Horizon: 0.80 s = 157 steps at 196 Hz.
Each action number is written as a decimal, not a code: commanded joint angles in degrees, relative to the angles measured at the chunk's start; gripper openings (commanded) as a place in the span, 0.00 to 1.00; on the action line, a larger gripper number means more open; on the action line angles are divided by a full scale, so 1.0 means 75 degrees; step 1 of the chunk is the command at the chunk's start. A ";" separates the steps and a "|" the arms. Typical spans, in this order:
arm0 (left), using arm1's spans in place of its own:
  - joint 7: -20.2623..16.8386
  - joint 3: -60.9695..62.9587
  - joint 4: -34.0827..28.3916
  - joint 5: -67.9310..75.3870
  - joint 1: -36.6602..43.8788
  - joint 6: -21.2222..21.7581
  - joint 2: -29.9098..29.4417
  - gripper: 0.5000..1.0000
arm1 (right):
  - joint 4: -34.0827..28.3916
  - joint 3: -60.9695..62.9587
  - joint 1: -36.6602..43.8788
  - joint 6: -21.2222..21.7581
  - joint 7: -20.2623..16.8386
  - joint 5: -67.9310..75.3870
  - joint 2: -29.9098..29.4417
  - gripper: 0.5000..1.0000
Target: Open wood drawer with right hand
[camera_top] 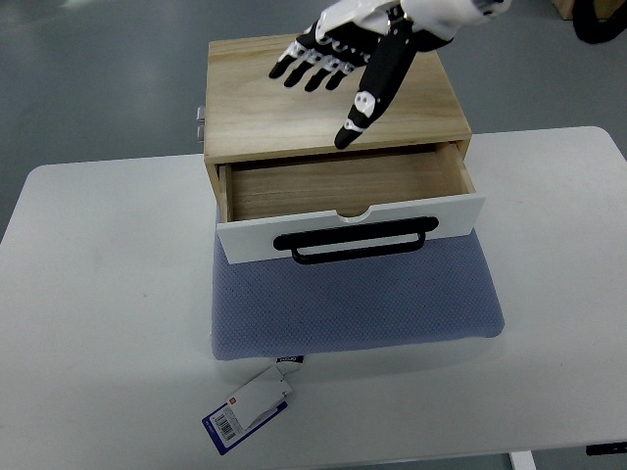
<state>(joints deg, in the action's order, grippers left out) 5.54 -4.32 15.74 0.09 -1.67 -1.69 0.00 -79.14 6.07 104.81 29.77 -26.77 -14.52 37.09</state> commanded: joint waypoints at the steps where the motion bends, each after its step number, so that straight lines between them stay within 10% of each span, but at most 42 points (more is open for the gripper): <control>1: 0.0000 0.0001 0.0011 0.0011 0.0000 0.0003 0.0000 1.00 | 0.0450 0.0398 -0.0169 -0.0032 0.0112 0.0073 0.0094 0.89; 104: 0.0000 -0.0022 0.0069 0.0011 0.0000 0.0003 0.0000 1.00 | 0.3918 0.7662 -0.6215 -0.2177 0.3697 0.0061 -0.1523 0.89; 157: 0.0000 -0.0022 0.0081 0.0011 0.0000 0.0003 0.0000 1.00 | 0.5008 1.0476 -0.7763 -0.2177 0.4085 0.0131 -0.3340 0.89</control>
<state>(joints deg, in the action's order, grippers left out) 5.54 -4.48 16.25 0.20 -1.66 -1.66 0.00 -43.27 75.65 51.40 13.43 3.60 -13.96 18.01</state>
